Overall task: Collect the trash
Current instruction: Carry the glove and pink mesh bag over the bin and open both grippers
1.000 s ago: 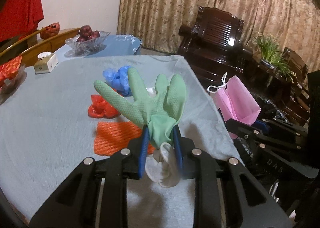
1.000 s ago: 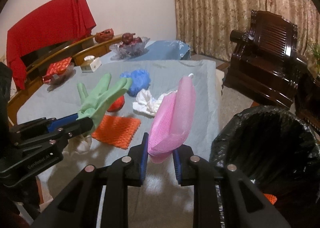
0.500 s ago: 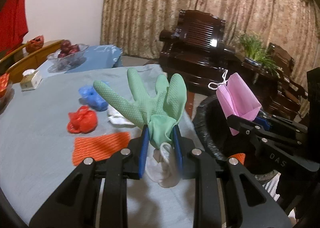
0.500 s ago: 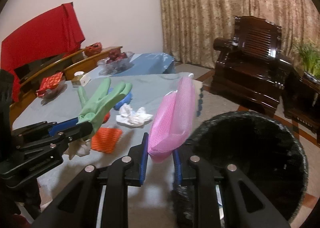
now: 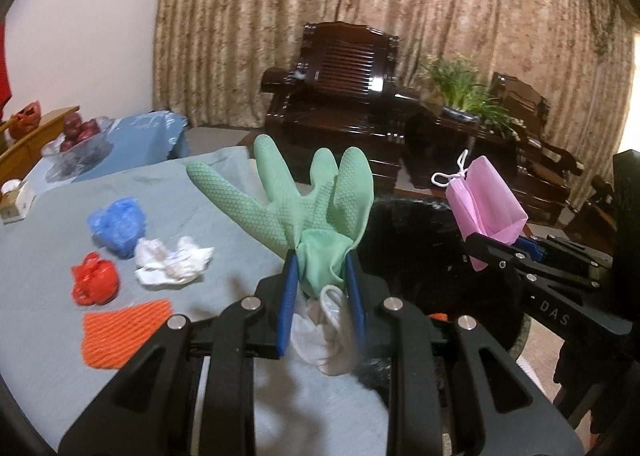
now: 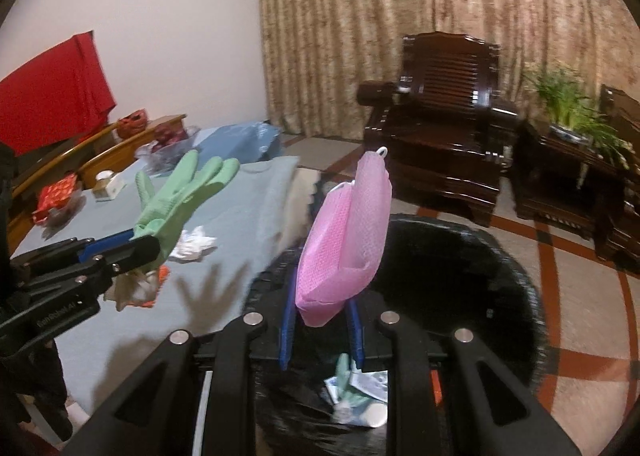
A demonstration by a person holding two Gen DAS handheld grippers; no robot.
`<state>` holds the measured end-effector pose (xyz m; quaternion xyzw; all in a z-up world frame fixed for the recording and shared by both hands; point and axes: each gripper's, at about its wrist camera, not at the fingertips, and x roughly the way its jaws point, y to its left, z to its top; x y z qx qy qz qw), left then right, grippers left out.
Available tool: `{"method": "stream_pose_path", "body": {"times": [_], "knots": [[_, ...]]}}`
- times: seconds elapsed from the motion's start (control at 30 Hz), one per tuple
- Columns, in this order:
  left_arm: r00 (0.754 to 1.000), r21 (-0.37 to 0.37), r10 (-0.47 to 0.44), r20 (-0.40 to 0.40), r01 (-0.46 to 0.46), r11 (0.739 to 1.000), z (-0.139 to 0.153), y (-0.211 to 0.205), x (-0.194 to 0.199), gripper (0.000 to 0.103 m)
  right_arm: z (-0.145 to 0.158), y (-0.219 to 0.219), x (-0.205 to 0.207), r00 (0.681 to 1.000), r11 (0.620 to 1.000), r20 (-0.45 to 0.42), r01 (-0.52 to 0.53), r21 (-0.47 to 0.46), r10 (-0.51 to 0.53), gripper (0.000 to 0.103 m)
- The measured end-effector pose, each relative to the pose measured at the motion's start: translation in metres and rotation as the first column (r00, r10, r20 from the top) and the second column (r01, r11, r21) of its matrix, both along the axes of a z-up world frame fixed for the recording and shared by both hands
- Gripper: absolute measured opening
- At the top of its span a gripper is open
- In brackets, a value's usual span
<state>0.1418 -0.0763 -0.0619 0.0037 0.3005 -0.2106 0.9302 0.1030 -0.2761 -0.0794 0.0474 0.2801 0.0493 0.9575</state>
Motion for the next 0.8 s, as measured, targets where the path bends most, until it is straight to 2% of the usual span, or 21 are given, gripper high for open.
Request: {"method": "stream_pose_path", "body": {"times": [0.23, 0.5, 0.8], "knots": [[0.997, 0.004, -0.074, 0.008, 0.074, 0.997, -0.002, -0.039, 0.005, 0.023, -0.006, -0.031, -0.005, 0.997, 0.997, -0.008, 0.083, 0.003, -0.083, 0.022], [0.989, 0.028, -0.146, -0.002, 0.146, 0.989, -0.015, -0.081, 0.016, 0.023, -0.024, -0.060, -0.001, 0.987, 0.989, -0.057, 0.147, -0.008, -0.148, 0.022], [0.981, 0.038, -0.183, -0.068, 0.186, 0.982, -0.043, -0.110, 0.037, 0.025, -0.045, -0.082, 0.009, 0.979, 0.984, -0.105, 0.175, -0.022, -0.176, 0.023]]}}
